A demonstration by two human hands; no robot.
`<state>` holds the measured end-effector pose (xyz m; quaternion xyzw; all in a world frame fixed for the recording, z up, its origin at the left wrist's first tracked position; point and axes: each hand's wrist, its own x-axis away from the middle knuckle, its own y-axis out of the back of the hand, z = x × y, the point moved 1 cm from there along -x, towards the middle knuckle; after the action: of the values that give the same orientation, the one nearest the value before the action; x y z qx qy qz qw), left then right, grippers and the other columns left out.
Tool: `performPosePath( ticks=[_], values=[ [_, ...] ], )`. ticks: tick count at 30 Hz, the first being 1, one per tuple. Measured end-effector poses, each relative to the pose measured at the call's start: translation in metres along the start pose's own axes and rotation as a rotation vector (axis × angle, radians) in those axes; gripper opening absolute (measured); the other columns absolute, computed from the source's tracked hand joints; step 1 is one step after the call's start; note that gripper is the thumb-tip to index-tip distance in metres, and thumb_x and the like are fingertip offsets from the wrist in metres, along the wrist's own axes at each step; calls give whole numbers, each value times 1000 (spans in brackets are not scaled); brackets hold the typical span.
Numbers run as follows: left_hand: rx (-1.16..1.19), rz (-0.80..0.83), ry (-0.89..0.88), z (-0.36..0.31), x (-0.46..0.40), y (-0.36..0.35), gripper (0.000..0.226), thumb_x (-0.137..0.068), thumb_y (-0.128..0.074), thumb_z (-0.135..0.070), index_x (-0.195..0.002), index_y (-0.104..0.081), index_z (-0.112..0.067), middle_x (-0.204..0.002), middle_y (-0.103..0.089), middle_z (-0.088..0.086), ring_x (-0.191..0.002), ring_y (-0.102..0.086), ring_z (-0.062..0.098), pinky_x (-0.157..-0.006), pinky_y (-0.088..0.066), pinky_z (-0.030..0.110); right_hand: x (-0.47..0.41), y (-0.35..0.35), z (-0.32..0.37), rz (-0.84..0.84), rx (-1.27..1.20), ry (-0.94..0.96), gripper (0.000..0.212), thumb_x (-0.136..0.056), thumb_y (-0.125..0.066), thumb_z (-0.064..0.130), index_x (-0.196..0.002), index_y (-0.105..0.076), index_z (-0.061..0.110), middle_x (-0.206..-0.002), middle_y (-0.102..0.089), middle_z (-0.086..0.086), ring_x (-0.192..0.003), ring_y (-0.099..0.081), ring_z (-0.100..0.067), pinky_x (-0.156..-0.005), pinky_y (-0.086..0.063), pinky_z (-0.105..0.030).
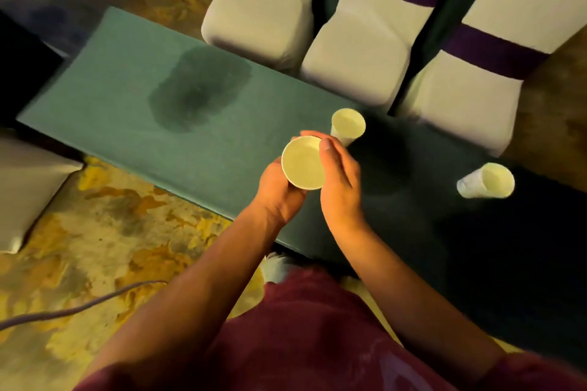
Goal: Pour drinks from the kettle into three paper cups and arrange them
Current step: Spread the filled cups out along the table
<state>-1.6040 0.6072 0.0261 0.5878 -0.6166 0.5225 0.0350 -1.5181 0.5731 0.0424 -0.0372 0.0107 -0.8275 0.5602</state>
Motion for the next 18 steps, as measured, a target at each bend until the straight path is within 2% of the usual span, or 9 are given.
performPosePath(
  ticks=[4, 8, 10, 14, 18],
  values=[
    [35, -30, 10, -55, -33, 17, 22, -104, -42, -17, -117, -55, -5, -102, -61, 12, -90, -61, 22, -77, -51, 32, -38, -54, -6, 26, -6, 19, 42, -103, -42, 42, -116, -73, 17, -115, -77, -3, -110, -69, -20, -95, -55, -36],
    [37, -59, 22, -105, -61, 26, 25, -104, -38, -20, -100, -61, -10, -87, -68, 6, -80, -64, 18, -68, -55, 27, -78, -100, -11, 20, 33, -44, 45, -100, -44, 40, -119, -72, 12, -117, -77, -3, -109, -69, -16, -95, -54, -34],
    [41, -76, 18, -124, -72, 30, 27, -105, -36, -19, -99, -61, -10, -86, -69, 7, -82, -63, 19, -71, -53, 27, -93, -118, -15, 9, 62, -63, 42, -102, -44, 34, -118, -72, 8, -117, -76, -6, -109, -69, -17, -98, -54, -37],
    [6, -94, 43, -164, -100, 42, 24, -104, -36, -14, -101, -59, -7, -97, -59, 14, -86, -58, 23, -78, -45, 32, -120, -154, -29, -34, 87, -89, 33, -103, -44, 26, -113, -72, 12, -111, -75, 0, -104, -68, -5, -94, -52, -26],
    [-73, -125, 58, -202, -128, 64, 18, -101, -45, -7, -97, -63, -7, -89, -66, 11, -80, -63, 22, -73, -51, 31, -146, -193, -44, -87, 112, -134, 38, -105, -42, 26, -114, -72, 6, -113, -76, -11, -106, -70, -23, -95, -54, -42]
  ],
)
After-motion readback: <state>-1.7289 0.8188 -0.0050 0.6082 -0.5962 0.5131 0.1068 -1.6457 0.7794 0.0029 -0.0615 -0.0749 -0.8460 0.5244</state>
